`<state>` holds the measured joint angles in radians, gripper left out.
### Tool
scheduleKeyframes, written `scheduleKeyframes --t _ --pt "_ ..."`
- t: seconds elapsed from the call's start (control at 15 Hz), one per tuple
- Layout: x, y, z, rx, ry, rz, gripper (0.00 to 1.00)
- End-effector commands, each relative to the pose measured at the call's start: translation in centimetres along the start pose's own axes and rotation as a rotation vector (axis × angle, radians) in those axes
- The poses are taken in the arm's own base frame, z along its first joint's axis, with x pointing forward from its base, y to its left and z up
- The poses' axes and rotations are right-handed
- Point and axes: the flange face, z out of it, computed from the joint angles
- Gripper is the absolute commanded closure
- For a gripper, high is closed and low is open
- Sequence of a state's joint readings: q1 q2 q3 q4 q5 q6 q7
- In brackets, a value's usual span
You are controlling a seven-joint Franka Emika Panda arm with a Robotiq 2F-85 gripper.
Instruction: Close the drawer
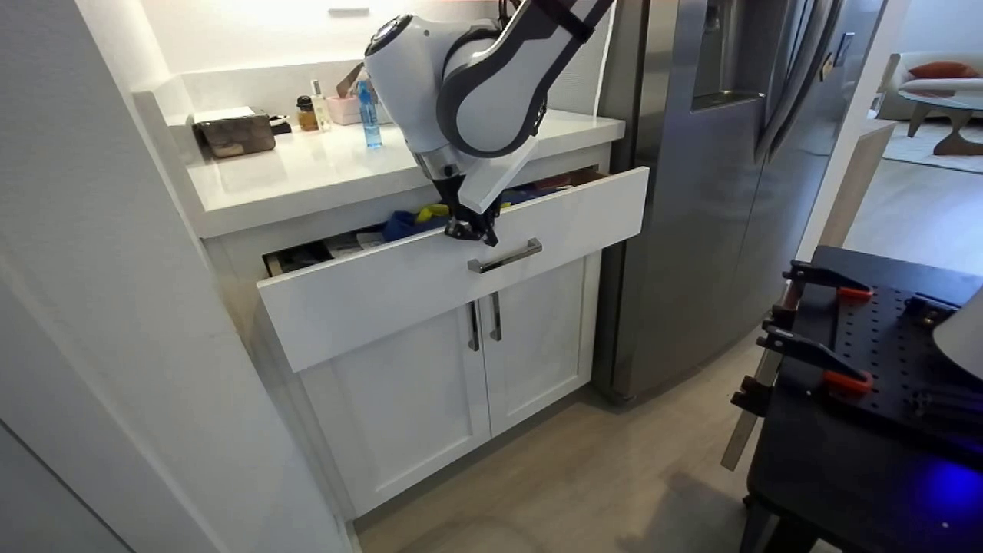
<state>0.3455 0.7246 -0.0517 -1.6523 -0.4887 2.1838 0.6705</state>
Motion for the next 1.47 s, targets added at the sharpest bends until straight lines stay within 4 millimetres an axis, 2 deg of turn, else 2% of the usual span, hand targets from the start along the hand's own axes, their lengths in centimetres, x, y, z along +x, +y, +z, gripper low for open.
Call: scheduleKeyframes --t 0.0,0.67,1.07,1.4 --pt "0.3 0.7 1.1 -0.040 0.044 -0.025 1.00" --pt "1.2 2.3 3.9 -0.182 0.076 -0.025 1.00" --pt "1.5 3.9 7.1 -0.189 0.057 -0.004 1.00" --pt "1.9 5.2 8.4 -0.140 0.103 0.019 1.00"
